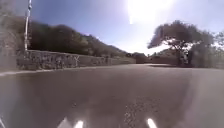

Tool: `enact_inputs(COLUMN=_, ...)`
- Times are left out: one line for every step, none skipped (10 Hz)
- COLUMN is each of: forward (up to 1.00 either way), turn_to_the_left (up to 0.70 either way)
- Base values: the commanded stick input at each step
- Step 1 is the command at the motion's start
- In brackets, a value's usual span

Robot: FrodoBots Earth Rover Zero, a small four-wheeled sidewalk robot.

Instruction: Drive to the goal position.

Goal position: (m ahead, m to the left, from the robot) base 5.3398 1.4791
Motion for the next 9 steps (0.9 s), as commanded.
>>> enact_inputs(forward=0.85, turn_to_the_left=0.00)
enact_inputs(forward=0.85, turn_to_the_left=0.00)
enact_inputs(forward=0.85, turn_to_the_left=0.00)
enact_inputs(forward=0.85, turn_to_the_left=0.00)
enact_inputs(forward=0.85, turn_to_the_left=0.00)
enact_inputs(forward=0.85, turn_to_the_left=0.00)
enact_inputs(forward=0.85, turn_to_the_left=0.00)
enact_inputs(forward=0.85, turn_to_the_left=0.00)
enact_inputs(forward=0.85, turn_to_the_left=0.00)
